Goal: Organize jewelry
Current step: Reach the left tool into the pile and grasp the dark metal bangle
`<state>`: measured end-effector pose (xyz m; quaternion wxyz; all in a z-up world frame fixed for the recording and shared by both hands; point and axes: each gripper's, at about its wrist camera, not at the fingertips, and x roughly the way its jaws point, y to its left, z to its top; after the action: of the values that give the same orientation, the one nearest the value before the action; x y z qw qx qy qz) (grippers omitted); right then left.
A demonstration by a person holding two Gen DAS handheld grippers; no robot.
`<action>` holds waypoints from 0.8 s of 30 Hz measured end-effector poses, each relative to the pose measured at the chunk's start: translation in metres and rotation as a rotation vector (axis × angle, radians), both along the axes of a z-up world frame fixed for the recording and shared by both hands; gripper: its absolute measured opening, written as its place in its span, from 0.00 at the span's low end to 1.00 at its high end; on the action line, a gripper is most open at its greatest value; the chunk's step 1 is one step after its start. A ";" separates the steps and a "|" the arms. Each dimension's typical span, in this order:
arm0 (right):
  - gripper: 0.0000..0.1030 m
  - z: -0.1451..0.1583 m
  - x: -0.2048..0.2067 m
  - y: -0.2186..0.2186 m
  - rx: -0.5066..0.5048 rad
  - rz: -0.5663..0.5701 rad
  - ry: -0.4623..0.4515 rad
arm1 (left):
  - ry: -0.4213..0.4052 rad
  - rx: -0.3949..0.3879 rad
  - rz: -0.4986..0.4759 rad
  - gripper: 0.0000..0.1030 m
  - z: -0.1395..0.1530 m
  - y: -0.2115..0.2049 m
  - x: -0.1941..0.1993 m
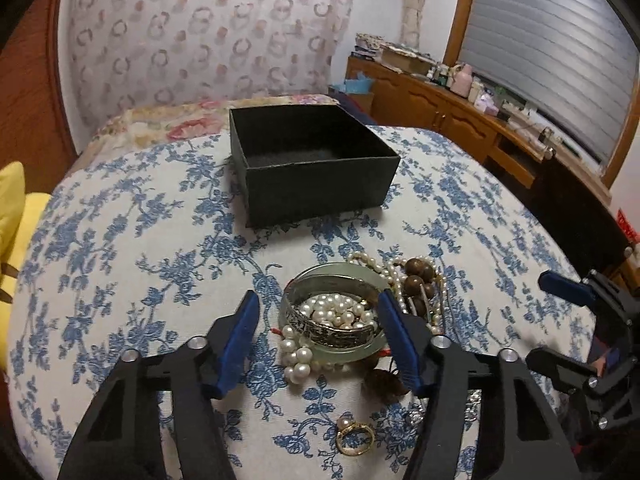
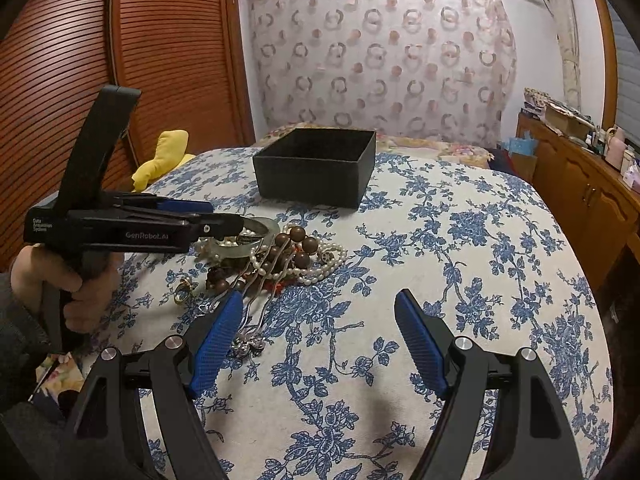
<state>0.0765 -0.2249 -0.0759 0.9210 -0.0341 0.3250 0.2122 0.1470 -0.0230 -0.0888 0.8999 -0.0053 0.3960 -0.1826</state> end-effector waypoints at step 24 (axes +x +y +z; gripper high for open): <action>0.78 0.002 -0.005 0.005 0.002 0.006 -0.006 | 0.062 0.041 0.029 0.11 -0.001 0.015 0.009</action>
<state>0.0718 -0.2195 -0.0744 0.9213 -0.0347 0.3219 0.2154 0.1560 -0.0083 -0.0903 0.8896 0.0015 0.4274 -0.1612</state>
